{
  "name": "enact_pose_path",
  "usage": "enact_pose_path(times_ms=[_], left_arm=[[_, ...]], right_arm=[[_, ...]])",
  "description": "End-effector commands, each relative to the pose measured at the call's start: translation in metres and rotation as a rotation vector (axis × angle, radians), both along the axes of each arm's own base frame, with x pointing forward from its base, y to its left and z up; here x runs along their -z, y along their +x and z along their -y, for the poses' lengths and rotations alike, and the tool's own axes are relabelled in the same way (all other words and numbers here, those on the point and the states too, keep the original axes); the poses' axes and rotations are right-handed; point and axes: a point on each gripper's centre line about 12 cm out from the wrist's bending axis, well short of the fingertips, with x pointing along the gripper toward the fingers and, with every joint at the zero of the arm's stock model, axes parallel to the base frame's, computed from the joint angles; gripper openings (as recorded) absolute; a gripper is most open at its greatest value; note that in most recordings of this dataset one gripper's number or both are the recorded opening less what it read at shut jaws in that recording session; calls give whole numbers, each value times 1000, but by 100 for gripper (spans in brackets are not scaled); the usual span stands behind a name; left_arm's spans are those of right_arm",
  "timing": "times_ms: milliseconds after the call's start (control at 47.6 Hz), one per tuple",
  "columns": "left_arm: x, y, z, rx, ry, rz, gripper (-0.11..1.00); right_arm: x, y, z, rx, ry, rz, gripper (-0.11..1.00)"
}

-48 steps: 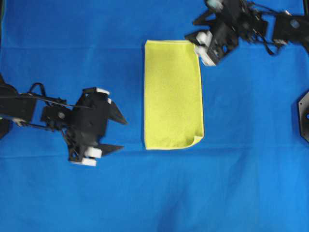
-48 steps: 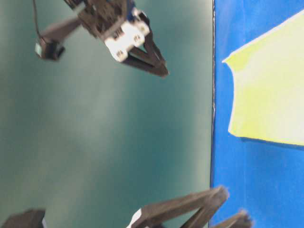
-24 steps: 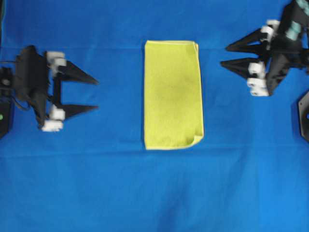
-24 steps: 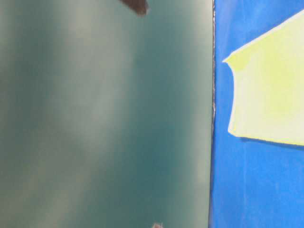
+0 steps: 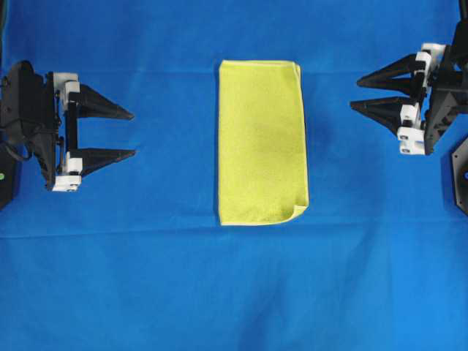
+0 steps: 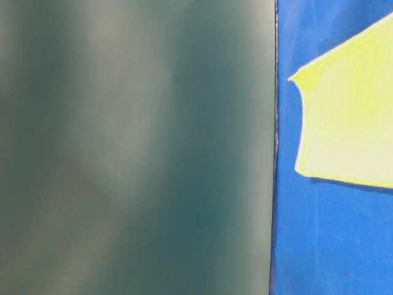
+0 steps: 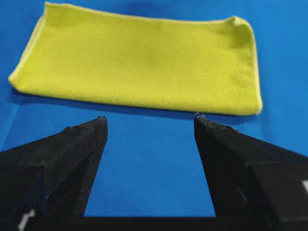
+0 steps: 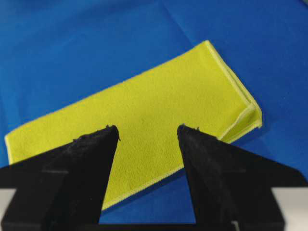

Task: Fold the yellow towel.
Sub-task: 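Move both grippers to the strip's top corners and pinch them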

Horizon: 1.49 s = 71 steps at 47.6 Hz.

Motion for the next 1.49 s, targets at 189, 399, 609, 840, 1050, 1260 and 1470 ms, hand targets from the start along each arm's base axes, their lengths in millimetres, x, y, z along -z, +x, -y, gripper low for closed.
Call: enact_pose_path(times_ms=[189, 399, 609, 840, 1050, 1260, 1470], left_arm=[[-23, 19, -6, -17, 8, 76, 69], [-14, 55, -35, -101, 1, 15, 69], [10, 103, -70, -171, -2, -68, 69], [50, 138, -110, -245, -24, -152, 69], [89, 156, -134, -284, -43, -222, 69], [113, 161, -152, -319, -57, -262, 69], [116, 158, -157, -330, -58, -270, 67]], right_arm=[[-14, 12, 12, 32, -7, 20, 58], [-2, 39, 44, 93, -7, -91, 58], [30, 72, 73, 122, 14, -281, 58], [67, 98, 89, 119, 41, -417, 58], [92, 101, 103, 141, 67, -471, 58], [112, 104, 117, 156, 89, -482, 57], [122, 107, 125, 162, 92, -498, 57]])
